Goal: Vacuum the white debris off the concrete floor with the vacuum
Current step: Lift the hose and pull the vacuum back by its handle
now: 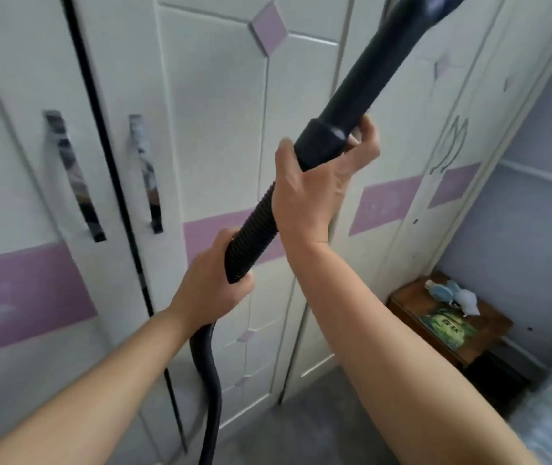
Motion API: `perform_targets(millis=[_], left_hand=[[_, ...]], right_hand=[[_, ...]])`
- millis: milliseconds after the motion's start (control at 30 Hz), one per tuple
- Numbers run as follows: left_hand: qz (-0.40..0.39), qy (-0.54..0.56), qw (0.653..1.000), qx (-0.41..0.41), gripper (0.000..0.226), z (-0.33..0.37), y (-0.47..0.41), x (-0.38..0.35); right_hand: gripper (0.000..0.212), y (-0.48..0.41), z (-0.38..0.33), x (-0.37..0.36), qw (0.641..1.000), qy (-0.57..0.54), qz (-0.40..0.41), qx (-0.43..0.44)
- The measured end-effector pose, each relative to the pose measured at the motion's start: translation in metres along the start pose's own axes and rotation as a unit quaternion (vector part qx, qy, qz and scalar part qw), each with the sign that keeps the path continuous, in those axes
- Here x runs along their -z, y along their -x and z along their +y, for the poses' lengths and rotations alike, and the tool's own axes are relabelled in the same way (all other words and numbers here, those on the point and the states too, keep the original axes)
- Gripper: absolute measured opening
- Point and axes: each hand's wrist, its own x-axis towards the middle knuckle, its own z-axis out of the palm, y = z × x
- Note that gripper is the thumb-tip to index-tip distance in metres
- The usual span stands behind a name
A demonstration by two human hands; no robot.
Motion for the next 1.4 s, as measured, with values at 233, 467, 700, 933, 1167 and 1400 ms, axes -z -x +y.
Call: perform_targets(millis=[233,467,700,933,1167,1400], left_hand=[[0.181,0.031,0.98,0.074,0.032,-0.01,0.044,0.099],[0.436,-0.034,0.888,0.143,0.038,-0.024,0.122,0.165],[0.655,-0.092,0.722,0.201,0.059,-0.01,0.198,0.171],[0.738,-0.072,0.601,0.299,0.053,0.016,0.302,0.187],[0.813,0.012,0.516,0.27,0.054,0.006,0.375,0.231],[0.867,-0.006,0.26,0.426,0.066,-0.04,0.485,0.332]], right_hand=[[0.077,0.055,-0.061,-0.106,0.963,-0.07,-0.223,0.131],[0.077,0.144,-0.097,-0.184,0.833,-0.193,-0.474,0.212],[0.066,0.227,-0.124,-0.207,0.619,-0.273,-0.697,0.239],[0.073,0.315,-0.063,-0.176,0.397,-0.157,-0.881,0.205],[0.036,0.441,-0.017,-0.131,0.306,-0.128,-0.927,0.174],[0.033,0.541,-0.023,-0.165,0.352,-0.131,-0.852,0.365]])
